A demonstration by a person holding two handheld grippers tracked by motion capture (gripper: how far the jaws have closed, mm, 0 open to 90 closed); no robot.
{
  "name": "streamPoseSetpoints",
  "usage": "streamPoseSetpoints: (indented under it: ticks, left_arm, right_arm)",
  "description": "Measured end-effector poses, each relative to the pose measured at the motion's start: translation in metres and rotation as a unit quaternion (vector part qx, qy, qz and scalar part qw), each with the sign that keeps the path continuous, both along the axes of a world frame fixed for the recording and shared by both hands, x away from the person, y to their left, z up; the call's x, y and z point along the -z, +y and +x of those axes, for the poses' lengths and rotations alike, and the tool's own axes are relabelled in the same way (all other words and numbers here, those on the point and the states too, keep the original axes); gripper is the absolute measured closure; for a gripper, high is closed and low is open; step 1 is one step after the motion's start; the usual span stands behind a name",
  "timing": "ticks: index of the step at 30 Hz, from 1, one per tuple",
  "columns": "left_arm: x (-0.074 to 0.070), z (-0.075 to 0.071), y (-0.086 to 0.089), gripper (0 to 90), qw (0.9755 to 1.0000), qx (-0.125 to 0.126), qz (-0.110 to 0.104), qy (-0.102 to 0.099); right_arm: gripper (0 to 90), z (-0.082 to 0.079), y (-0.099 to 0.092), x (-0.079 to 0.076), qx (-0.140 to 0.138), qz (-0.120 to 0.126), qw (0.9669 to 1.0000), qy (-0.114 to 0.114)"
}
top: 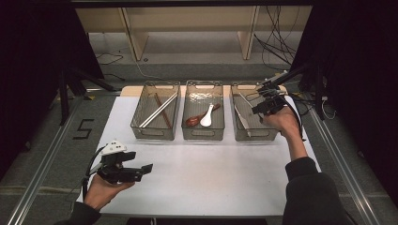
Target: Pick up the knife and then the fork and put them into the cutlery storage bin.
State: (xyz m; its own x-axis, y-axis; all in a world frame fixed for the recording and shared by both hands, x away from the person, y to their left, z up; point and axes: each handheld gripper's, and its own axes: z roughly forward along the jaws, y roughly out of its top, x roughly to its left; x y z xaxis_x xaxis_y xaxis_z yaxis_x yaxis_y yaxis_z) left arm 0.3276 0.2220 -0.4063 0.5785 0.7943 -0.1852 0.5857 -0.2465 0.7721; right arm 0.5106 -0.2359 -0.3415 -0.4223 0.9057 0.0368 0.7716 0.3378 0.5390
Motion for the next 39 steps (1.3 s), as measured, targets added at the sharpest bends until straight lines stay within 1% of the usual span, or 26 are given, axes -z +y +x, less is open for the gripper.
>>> streamPoseSetpoints:
  ticks: [11,17,21,23,24,25,26,27,28,35,39]
  left_arm:
    - [0.0,0.0,0.0,15.4,1.0,0.003,0.0,0.002]
    - [0.0,0.0,0.0,15.4,1.0,0.002,-0.003,0.002]
    - [0.0,0.0,0.0,15.4,1.0,0.003,-0.003,0.002]
    - [0.0,0.0,0.0,15.4,1.0,0.004,-0.003,0.003]
    - [0.0,0.0,0.0,15.4,1.0,0.003,-0.003,0.002]
    - [0.0,0.0,0.0,15.3,1.0,0.004,-0.003,0.002]
    - [0.0,0.0,0.0,15.3,1.0,0.004,-0.004,0.002]
    - [0.0,0.0,0.0,15.4,1.0,0.005,-0.002,0.002]
    - [0.0,0.0,0.001,15.4,1.0,0.005,-0.003,0.002]
    - [0.0,-0.001,0.0,15.4,1.0,0.006,0.0,0.001]
    - [0.0,0.0,0.0,15.4,1.0,0.004,-0.001,0.002]
  right_arm:
    - [84.4,0.021,-0.002,0.003,0.025,0.001,0.9997,0.007]
    - [84.3,0.034,-0.002,0.011,0.041,0.001,0.999,0.016]
    - [84.2,0.043,0.001,0.014,0.047,-0.002,0.9988,0.017]
    - [83.7,0.046,0.004,0.015,0.053,-0.002,0.9985,0.013]
    - [82.8,0.048,0.004,0.016,0.055,-0.002,0.9984,0.008]
    - [73.8,0.05,0.004,0.016,0.06,0.005,0.9982,0.007]
    - [67.5,0.051,0.004,0.016,0.066,0.013,0.9977,0.011]
    - [64.4,0.052,0.004,0.016,0.067,0.016,0.9975,0.012]
    - [63.7,0.052,0.004,0.015,0.062,0.018,0.9979,0.01]
    - [57.0,0.041,0.002,0.006,0.052,0.019,0.9985,0.001]
    - [53.5,0.031,0.005,-0.001,0.035,0.028,0.999,-0.009]
